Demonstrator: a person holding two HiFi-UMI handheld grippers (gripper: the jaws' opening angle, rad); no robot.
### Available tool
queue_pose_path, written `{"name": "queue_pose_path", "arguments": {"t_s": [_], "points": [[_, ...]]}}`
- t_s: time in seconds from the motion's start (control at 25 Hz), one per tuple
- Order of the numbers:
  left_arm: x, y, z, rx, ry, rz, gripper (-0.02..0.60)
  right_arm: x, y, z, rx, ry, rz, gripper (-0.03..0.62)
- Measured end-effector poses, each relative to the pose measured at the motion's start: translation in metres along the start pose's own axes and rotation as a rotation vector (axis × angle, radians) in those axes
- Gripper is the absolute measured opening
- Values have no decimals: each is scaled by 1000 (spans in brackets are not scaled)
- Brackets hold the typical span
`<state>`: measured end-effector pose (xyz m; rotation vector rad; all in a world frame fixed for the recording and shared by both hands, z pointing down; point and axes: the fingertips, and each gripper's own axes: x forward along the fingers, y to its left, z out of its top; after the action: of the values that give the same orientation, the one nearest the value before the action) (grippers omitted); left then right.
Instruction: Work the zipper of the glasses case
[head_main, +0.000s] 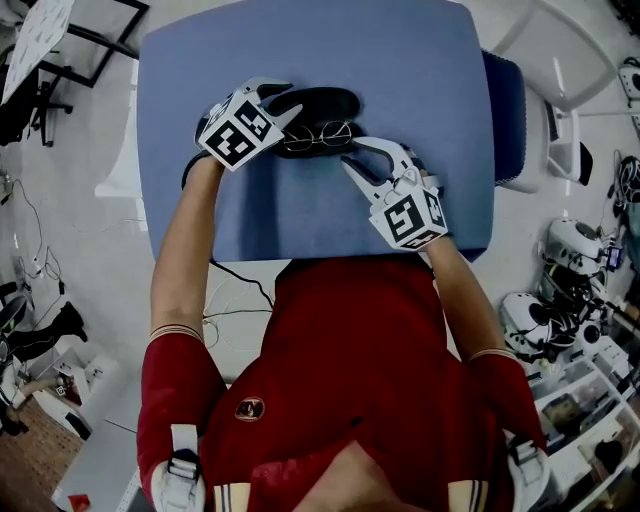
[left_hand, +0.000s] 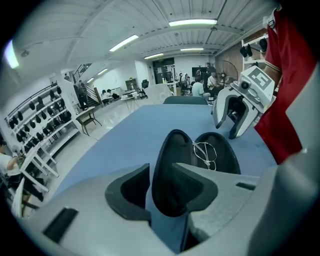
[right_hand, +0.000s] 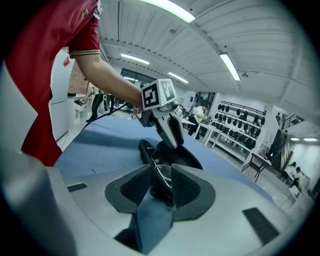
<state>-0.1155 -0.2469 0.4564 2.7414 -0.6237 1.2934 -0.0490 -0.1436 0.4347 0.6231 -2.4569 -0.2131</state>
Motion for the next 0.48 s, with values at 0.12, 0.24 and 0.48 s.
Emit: {"name": "queue_pose_path", "arguments": {"t_s": [0.12, 0.24, 0.48], "points": [[12, -3, 1, 24, 17, -36, 120, 4, 2, -7, -52, 35, 7, 123], [19, -3, 3, 38, 29, -44, 120, 6, 5, -15, -88, 72, 6, 123], [22, -4, 3, 35, 50, -58, 120, 10, 3, -19, -94, 93, -12, 115]]}}
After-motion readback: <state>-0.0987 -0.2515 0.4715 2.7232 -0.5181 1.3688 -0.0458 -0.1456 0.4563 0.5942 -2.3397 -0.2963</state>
